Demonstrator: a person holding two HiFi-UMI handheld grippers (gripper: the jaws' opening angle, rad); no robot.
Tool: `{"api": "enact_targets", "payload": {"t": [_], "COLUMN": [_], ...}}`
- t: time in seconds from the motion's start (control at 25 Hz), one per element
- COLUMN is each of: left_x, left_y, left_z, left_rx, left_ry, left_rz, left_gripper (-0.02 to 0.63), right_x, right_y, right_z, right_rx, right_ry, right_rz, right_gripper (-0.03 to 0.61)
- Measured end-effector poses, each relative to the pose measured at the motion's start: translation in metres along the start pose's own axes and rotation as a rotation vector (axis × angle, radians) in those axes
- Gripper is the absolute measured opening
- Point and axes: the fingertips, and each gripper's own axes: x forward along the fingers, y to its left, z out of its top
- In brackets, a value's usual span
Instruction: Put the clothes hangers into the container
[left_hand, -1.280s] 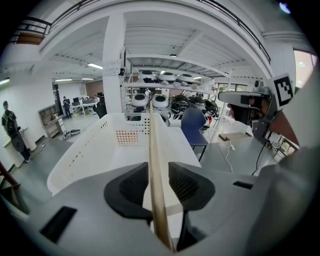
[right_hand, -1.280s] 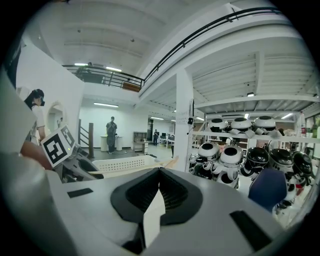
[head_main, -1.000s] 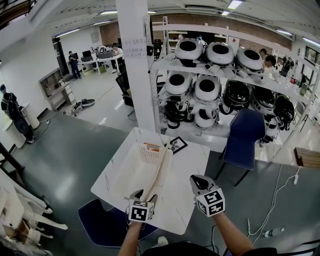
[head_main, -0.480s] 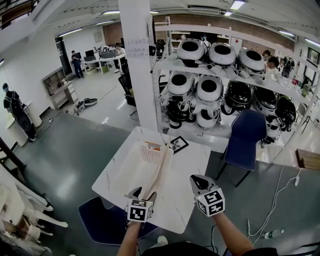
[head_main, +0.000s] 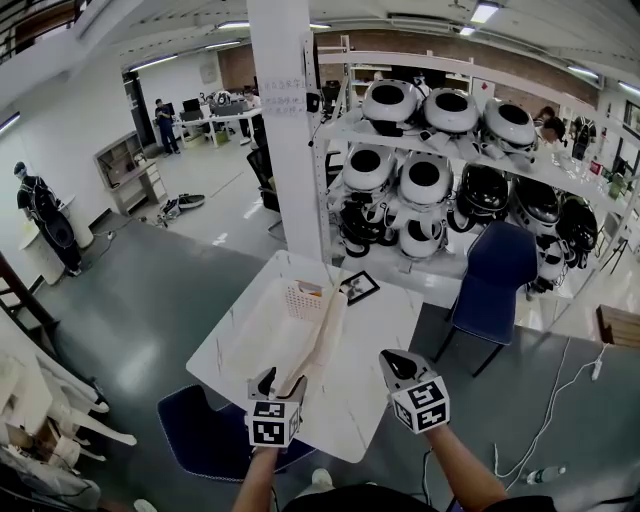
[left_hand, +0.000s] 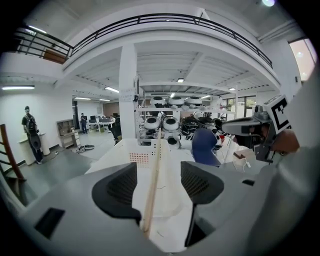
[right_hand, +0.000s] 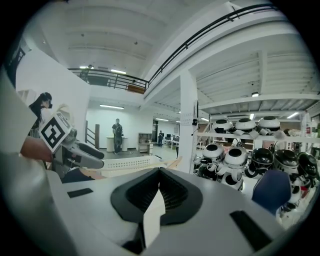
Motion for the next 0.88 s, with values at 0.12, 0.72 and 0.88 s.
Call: {"api": "enact_targets", "payload": {"t": [0.12,0.72,0.88], "left_x": [-0.009,-0.064,-0.072], "left_y": [-0.008,-0.040,-0.054], "left_z": [0.004,0.009,0.009], "left_rx": [0.008,-0.007,-0.011], "left_ry": [-0.018,-0.170,-0.208], "left_rz": [0.017,0.159,0.148], "left_gripper": [0.273,0.005,0.005], "right_x": [-0.007,-0.047,-0.053], "right_y": [0.001,0.004,0.004], "right_z": [0.000,-0.015,-0.023], "right_rx": [-0.004,-0.009,-0.016], "right_ry": [-0.007,-0.025,-0.015], "right_rz": [0.016,0.081,0.092], "right_gripper": [0.019,0.020,0.020]}}
